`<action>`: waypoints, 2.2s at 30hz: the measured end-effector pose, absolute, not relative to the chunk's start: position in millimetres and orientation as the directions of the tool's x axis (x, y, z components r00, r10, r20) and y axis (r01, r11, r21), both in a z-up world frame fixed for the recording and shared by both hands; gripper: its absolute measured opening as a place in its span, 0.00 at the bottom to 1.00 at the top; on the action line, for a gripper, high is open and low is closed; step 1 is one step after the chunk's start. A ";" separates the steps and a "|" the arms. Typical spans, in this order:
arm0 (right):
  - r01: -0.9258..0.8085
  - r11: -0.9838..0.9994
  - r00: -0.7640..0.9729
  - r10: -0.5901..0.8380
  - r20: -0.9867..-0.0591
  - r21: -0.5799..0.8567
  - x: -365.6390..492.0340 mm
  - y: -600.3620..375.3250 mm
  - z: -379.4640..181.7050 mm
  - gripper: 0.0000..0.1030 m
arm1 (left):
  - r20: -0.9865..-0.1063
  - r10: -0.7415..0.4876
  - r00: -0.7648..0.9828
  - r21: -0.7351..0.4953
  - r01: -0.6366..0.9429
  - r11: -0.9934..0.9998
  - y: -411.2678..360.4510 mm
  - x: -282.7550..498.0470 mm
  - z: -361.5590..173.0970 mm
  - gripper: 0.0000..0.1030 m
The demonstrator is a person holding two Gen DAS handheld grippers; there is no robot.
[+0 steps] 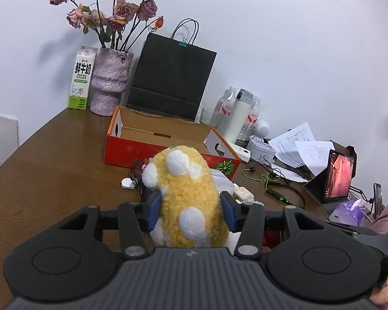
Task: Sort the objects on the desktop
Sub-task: 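Grasp the yellow-white plush toy with the left tool while the right tool grasps the red rose, then carry the plush toy and rose into the cardboard box while both tools open to release, then withdraw both open tools from the box back over the table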
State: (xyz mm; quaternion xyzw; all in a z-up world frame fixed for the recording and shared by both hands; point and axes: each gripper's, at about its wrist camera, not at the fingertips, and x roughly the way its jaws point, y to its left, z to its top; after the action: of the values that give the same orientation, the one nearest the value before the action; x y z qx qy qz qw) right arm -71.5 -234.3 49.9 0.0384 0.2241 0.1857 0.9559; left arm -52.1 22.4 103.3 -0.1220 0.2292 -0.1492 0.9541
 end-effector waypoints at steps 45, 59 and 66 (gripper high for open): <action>-0.165 0.978 0.659 0.204 -0.724 0.126 345.8 -210.7 53.5 0.71 | -0.731 -0.117 0.672 -0.179 -0.024 0.984 6.0 303.8 87.5 0.90; -0.260 0.946 0.746 0.324 -0.582 0.194 133.7 -219.1 87.6 0.83 | -0.594 -0.167 0.787 -0.229 0.034 0.973 5.1 119.3 109.5 1.00; -0.286 0.937 0.785 0.348 -0.513 0.198 34.4 -219.0 65.6 0.84 | -0.518 -0.176 0.837 -0.203 0.079 0.976 1.7 30.8 91.6 1.00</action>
State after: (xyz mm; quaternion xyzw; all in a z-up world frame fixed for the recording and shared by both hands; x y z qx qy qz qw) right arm 34.4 -219.0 65.6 0.0550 0.2816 0.1683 0.9431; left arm 30.8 1.7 91.6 -0.0870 0.2777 -0.0667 0.9544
